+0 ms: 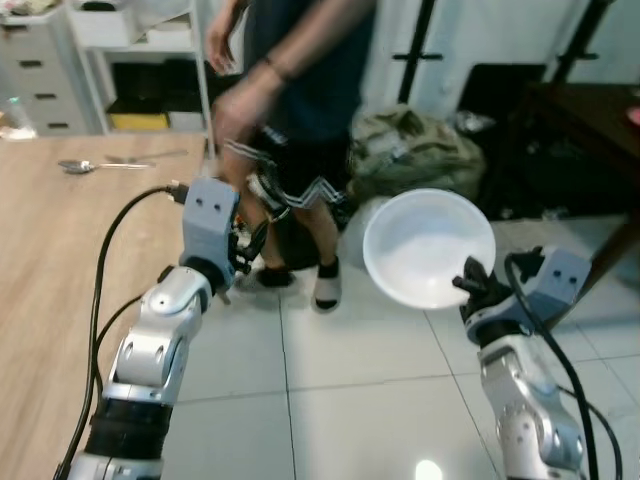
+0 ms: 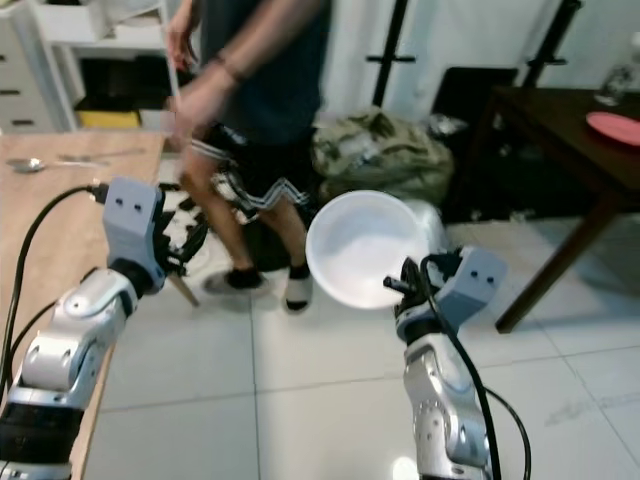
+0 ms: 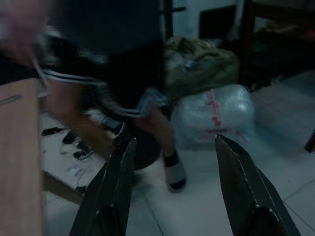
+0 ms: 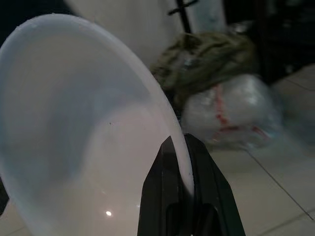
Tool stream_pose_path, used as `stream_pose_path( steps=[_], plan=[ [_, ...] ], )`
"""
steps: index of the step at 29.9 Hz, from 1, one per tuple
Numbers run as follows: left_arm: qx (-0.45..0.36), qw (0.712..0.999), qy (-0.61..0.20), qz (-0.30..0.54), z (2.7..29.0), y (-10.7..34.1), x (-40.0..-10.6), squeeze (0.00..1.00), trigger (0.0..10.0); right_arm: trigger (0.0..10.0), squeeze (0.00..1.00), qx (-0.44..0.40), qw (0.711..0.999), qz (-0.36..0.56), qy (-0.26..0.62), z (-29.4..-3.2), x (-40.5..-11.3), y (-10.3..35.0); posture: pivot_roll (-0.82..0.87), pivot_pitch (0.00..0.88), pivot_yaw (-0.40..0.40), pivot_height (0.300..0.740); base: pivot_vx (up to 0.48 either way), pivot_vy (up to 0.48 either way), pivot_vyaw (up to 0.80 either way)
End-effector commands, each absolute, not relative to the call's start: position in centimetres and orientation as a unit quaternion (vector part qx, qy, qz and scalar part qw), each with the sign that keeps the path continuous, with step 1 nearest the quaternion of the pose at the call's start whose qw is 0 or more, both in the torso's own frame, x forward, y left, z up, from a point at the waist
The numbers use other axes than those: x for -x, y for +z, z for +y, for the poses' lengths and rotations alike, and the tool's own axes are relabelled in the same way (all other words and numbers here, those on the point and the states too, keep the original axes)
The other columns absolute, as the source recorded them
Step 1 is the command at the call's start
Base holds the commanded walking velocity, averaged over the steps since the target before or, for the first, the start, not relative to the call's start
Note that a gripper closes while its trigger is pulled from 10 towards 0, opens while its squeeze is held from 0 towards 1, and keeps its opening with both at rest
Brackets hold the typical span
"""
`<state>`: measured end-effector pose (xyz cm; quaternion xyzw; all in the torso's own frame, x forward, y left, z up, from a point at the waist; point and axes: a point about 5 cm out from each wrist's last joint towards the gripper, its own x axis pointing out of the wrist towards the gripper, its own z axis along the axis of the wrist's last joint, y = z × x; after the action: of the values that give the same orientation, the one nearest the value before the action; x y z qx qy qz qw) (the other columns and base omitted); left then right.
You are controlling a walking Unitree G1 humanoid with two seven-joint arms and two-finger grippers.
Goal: Setting the table
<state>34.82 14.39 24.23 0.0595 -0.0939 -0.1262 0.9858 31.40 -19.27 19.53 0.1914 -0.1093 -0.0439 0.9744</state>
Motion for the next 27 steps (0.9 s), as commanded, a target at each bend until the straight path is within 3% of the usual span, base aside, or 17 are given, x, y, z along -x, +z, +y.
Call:
stream_pose_path(
  steps=[1, 27],
  plan=[
    [-0.06, 0.985, -0.13, -0.093, 14.07, 24.11, -34.75, 0.0, 10.0, 10.0, 0.0, -0.189, 0.975, -0.109, -0.054, -19.74, -31.14, 19.32, 0.02, 0.124, 0.065, 0.74, 0.0, 0.0, -0.8],
    [-0.053, 0.986, -0.128, -0.095, 14.15, 24.07, -34.79, 0.0, 10.0, 10.0, 0.0, -0.186, 0.975, -0.107, -0.057, -19.84, -31.0, 19.23, 0.01, 0.134, 0.063, 0.74, 0.0, 0.0, -0.8]
  ],
)
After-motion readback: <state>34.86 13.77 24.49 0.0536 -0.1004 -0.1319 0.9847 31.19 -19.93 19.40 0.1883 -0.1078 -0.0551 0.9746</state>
